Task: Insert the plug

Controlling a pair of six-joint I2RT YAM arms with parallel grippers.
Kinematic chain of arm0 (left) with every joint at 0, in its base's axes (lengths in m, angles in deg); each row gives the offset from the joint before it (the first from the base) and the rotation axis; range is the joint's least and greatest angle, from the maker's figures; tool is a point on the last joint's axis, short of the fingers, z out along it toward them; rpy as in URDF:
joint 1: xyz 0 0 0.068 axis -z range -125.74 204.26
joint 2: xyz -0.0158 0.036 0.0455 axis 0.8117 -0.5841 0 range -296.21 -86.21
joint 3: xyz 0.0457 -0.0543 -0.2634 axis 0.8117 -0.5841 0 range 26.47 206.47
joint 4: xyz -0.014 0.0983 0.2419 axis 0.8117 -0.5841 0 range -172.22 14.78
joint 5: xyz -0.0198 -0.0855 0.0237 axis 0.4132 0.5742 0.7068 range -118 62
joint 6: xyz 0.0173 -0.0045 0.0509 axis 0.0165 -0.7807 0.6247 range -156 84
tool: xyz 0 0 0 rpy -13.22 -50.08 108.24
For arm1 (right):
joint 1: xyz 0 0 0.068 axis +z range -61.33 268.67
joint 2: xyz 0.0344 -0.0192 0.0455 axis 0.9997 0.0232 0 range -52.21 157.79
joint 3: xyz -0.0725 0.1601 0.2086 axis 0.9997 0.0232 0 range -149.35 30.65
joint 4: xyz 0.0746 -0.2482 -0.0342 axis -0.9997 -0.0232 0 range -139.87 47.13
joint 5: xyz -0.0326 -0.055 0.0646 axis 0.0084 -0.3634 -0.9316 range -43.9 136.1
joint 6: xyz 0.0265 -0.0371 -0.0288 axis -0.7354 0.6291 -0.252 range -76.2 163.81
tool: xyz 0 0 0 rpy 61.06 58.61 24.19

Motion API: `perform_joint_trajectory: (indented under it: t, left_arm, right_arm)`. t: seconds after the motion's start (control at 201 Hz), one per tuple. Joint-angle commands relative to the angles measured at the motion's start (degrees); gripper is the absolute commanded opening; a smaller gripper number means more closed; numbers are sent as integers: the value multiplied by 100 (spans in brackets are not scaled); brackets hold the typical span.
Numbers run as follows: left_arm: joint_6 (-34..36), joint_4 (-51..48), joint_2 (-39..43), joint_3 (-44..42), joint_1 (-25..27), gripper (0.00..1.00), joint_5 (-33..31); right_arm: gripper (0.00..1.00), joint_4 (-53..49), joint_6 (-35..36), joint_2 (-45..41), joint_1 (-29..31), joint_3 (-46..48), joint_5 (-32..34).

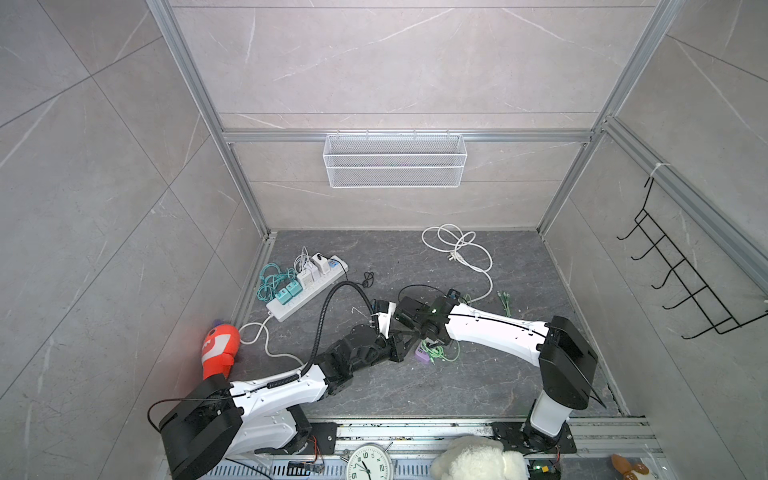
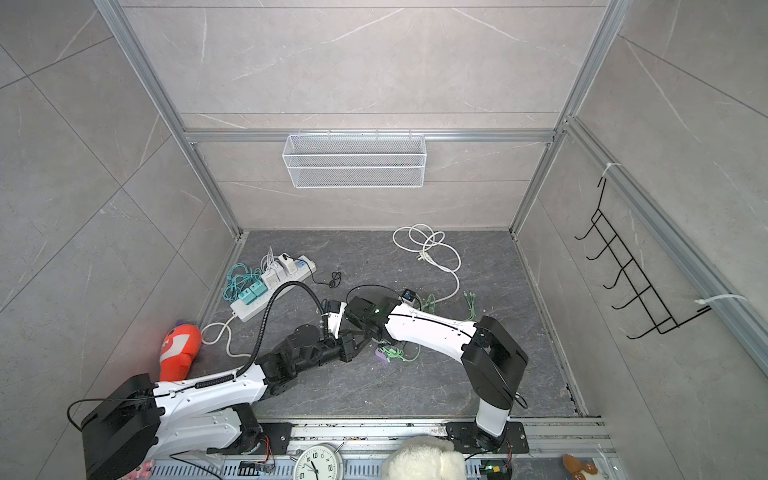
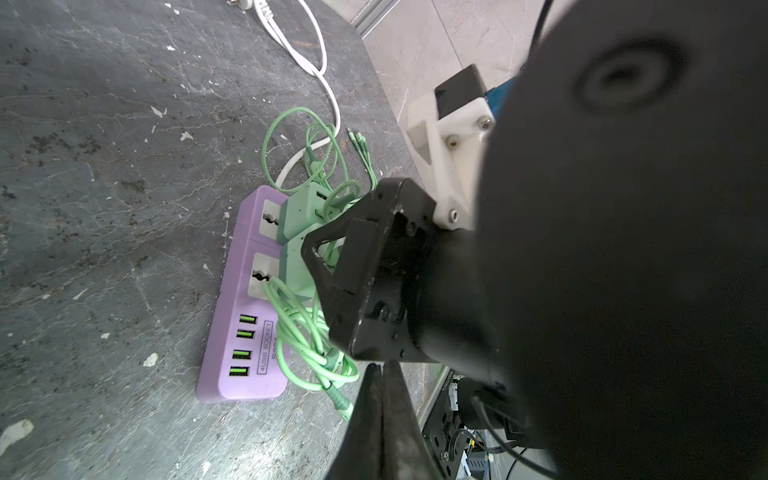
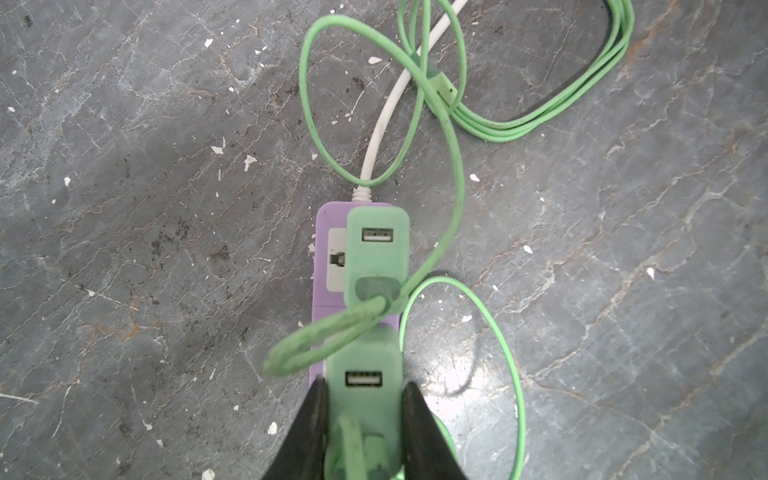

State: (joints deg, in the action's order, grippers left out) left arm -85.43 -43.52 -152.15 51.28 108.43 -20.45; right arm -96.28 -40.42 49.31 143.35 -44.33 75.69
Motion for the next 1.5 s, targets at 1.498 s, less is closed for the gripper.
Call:
perform_joint_trajectory:
  t: [1.498]
  left_arm:
    - [185,-1230,1931,-750,-812,0,-941]
  right_arm:
    - [0,-36,-123,614,-3,223,-1126]
